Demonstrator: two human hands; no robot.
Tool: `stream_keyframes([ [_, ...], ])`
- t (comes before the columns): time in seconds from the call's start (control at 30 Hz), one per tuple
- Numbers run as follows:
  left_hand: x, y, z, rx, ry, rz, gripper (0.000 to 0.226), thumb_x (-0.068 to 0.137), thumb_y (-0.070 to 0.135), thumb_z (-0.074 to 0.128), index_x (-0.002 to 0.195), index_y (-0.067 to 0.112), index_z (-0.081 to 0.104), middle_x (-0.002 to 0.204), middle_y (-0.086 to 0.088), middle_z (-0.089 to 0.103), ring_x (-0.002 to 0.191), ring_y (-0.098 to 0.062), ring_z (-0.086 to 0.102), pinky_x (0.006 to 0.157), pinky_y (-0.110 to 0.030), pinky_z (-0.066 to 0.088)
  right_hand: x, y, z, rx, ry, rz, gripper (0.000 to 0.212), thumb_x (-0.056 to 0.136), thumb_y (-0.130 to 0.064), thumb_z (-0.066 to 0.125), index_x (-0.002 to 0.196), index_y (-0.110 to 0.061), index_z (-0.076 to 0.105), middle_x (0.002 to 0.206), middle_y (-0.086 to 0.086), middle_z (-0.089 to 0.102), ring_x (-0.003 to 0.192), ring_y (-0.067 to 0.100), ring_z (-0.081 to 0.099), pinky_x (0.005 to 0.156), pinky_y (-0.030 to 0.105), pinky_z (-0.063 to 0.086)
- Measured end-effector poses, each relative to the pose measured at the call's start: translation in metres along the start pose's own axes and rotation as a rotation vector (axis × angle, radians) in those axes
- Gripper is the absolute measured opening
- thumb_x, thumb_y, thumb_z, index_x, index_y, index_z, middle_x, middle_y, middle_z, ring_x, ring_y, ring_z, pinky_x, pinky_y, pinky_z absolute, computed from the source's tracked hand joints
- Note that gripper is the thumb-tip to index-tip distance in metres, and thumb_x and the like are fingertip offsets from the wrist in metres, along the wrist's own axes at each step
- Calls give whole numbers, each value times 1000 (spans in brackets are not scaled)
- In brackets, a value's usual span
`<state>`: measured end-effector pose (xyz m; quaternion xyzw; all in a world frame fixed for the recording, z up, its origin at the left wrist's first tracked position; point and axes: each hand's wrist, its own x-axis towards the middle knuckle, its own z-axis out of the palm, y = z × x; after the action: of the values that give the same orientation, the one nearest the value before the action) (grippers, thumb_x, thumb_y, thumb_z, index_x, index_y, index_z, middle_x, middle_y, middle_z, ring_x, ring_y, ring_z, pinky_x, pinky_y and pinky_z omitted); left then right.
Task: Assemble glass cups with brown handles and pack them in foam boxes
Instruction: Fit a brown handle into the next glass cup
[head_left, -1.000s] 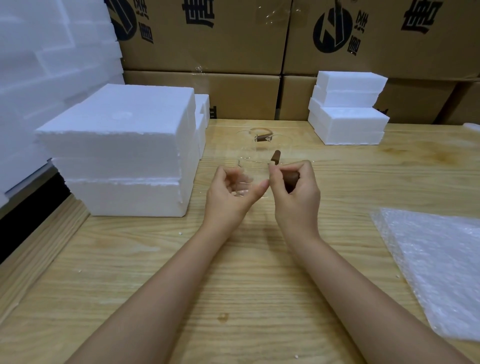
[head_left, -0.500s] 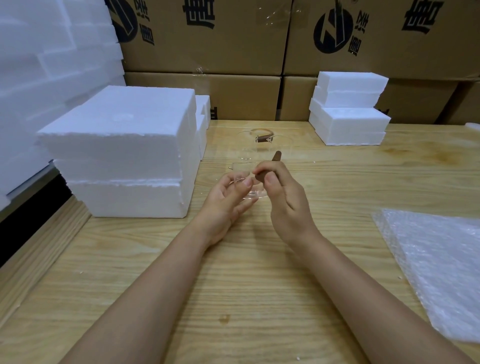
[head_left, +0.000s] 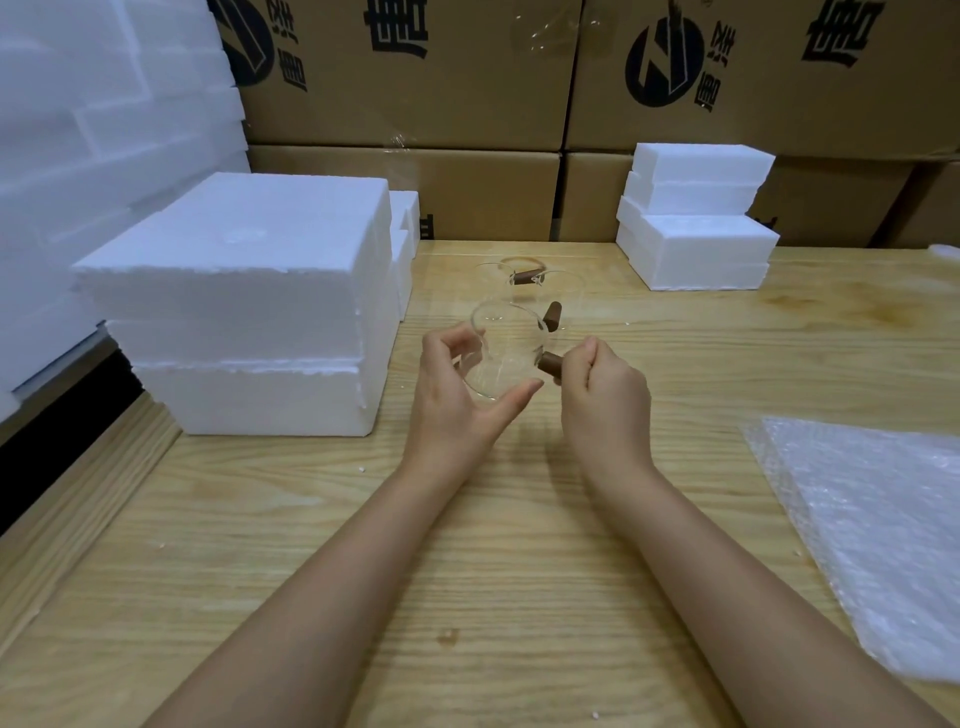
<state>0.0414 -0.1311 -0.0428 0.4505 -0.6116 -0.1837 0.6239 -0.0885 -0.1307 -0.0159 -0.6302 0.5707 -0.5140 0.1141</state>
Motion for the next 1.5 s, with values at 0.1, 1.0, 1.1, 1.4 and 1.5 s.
stream_keyframes([
  [0.1, -1, -1, 0, 78, 6, 97, 65, 66, 13, 87, 114, 2, 45, 112, 0, 47, 108, -7, 49, 102, -23, 45, 8, 4, 0, 15, -137, 186, 45, 97, -20, 32, 58, -9, 51, 59, 2, 54, 65, 26, 51, 60, 34, 37],
  [1.0, 4, 14, -9, -694, -280, -610, 68, 75, 44, 76, 127, 10, 48, 117, -14, 67, 104, -21, 68, 88, -30, 56, 11, 20, 3, 592, 142, 140, 24, 99, -22, 47, 76, -23, 45, 67, -2, 54, 55, 10, 44, 56, 32, 38],
  [1.1, 1, 17, -7, -622, -307, -554, 75, 69, 32, 77, 132, 4, 49, 106, -5, 72, 96, -14, 69, 87, -26, 55, 13, 23, 4, 708, 120, 236, 26, 100, -22, 47, 74, -18, 45, 58, -6, 55, 43, 6, 36, 44, 23, 33],
  [1.4, 2, 13, -4, -450, -219, -472, 53, 81, 1, 70, 130, 11, 53, 120, -10, 66, 105, -12, 66, 88, -21, 53, 7, 22, 10, 1094, -252, 654, 61, 68, -58, 60, 98, -6, 59, 73, 2, 69, 67, 16, 68, 59, 30, 55],
  [1.5, 1, 11, -5, -409, -233, -428, 61, 76, 2, 75, 131, 14, 51, 121, -5, 65, 109, -10, 65, 94, -23, 51, 6, 22, 12, 1186, -318, 654, 54, 70, -57, 59, 90, -8, 64, 79, 3, 71, 78, 18, 71, 65, 30, 58],
])
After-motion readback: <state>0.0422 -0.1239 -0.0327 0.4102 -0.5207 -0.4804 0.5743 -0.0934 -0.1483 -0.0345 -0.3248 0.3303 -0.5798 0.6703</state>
